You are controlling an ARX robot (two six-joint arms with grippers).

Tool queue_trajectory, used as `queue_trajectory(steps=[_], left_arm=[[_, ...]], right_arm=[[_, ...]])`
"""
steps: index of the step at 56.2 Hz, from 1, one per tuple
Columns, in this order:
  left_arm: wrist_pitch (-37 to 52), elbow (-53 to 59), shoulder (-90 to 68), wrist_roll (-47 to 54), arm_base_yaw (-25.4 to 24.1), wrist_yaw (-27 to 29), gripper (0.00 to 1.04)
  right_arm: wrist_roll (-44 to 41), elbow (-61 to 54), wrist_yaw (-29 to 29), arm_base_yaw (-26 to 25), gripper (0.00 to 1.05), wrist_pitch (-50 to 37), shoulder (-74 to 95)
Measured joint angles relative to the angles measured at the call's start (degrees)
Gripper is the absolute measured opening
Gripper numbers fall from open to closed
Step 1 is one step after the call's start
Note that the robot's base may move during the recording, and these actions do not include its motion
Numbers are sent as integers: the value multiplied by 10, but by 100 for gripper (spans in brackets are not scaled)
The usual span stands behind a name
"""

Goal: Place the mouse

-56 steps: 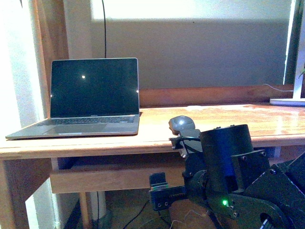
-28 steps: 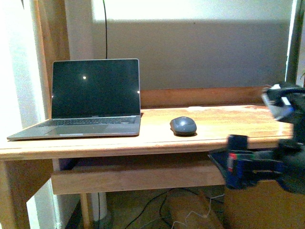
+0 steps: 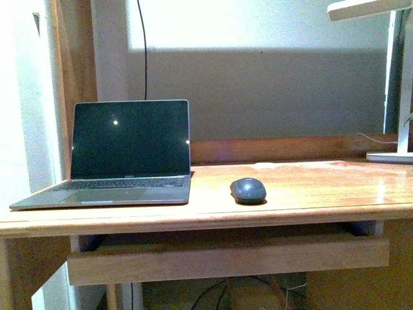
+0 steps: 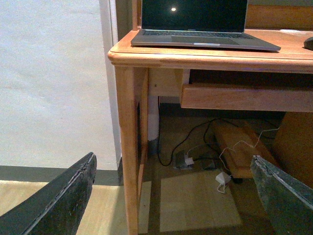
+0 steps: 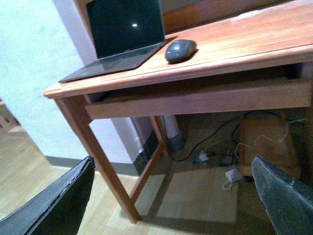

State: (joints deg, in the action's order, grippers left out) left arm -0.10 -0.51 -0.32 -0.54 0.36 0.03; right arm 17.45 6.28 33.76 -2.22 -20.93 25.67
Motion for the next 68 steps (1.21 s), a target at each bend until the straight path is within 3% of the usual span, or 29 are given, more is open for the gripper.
queue_trajectory(steps=[2, 4, 7, 9, 14, 29, 32, 53, 68], left_arm=[[0, 0, 0, 0, 0, 0, 97], [0, 0, 0, 0, 0, 0, 97], [0, 0, 0, 0, 0, 0, 97], [0, 0, 0, 0, 0, 0, 97], [0, 0, 0, 0, 0, 0, 97], [0, 0, 0, 0, 0, 0, 97], [0, 0, 0, 0, 0, 0, 97], [0, 0, 0, 0, 0, 0, 97], [0, 0, 0, 0, 0, 0, 97]], right_arm=[[-1, -3, -8, -5, 96, 14, -15], [-51, -11, -154, 11, 86, 70, -59], [-107, -23, -280, 18, 75, 96, -92], [-130, -24, -327, 18, 66, 99, -105], [-157, -30, -335, 20, 45, 108, -122], [-170, -45, -336, 21, 2, 149, -177], [-172, -54, -338, 21, 3, 208, -233], [-173, -54, -337, 21, 3, 209, -254], [-173, -54, -337, 21, 48, 209, -254]])
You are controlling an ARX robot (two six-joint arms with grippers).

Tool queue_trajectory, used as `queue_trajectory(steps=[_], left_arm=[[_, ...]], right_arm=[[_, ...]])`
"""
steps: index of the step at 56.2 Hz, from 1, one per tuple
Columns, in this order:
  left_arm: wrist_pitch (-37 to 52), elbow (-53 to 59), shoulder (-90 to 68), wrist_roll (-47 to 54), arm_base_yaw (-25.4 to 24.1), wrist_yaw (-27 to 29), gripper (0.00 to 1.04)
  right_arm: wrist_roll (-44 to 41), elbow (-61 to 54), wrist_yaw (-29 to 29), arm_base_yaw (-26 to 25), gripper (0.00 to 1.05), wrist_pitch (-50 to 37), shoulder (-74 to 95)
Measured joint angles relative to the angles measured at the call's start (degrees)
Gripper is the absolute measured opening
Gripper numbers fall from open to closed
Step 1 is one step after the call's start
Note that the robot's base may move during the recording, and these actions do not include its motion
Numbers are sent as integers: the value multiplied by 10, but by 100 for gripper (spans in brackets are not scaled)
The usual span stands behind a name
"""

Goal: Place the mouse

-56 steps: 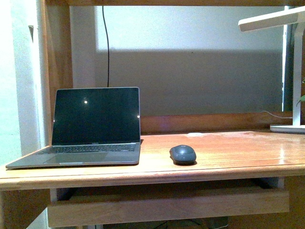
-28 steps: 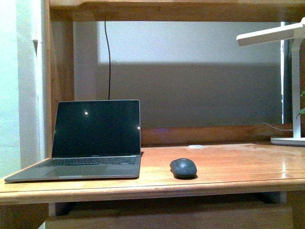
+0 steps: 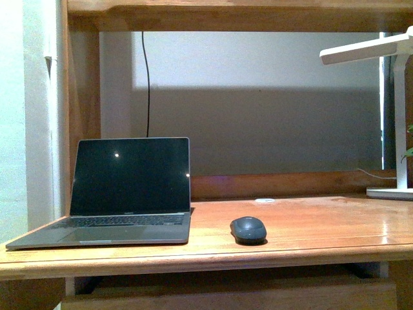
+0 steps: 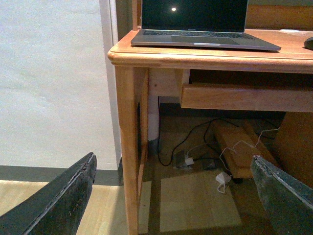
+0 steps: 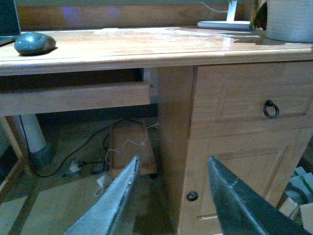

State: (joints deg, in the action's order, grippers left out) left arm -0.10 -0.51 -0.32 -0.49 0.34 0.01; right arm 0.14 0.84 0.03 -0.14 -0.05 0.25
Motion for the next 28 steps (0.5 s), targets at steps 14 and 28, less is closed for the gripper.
queue_trajectory(steps=[14, 28], left_arm=[[0, 0, 0, 0, 0, 0, 97], [0, 0, 0, 0, 0, 0, 97]], right_arm=[[0, 0, 0, 0, 88, 0, 0], [0, 0, 0, 0, 97, 0, 0]])
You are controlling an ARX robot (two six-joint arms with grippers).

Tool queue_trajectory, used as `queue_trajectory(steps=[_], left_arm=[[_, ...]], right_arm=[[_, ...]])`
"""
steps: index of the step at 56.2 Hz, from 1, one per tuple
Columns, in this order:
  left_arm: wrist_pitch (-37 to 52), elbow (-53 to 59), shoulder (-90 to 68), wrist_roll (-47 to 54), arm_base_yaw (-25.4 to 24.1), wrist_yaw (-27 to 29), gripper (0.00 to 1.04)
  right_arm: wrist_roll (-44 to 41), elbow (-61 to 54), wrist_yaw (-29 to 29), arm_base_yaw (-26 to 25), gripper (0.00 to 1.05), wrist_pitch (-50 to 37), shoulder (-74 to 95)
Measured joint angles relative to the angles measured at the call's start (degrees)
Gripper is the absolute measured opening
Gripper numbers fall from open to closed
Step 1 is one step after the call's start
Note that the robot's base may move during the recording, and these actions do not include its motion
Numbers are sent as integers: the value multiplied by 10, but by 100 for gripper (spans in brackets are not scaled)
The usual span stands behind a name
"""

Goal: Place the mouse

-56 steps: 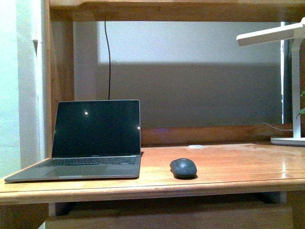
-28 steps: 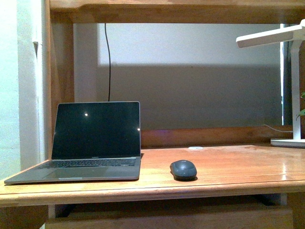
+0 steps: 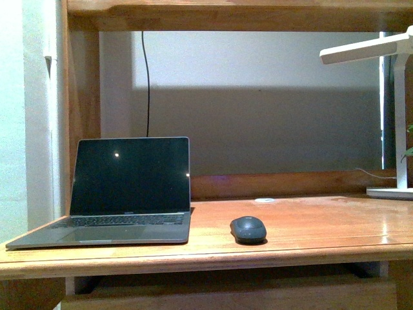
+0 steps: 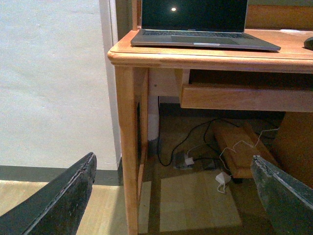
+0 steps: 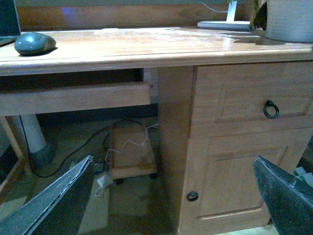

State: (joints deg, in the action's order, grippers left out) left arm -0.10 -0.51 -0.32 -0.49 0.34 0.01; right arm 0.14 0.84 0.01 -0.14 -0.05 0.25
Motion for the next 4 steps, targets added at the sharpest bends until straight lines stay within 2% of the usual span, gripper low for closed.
queue_trajectory(steps=[4], left_arm=[[0, 0, 0, 0, 0, 0, 97]], right_arm=[[0, 0, 0, 0, 97, 0, 0]])
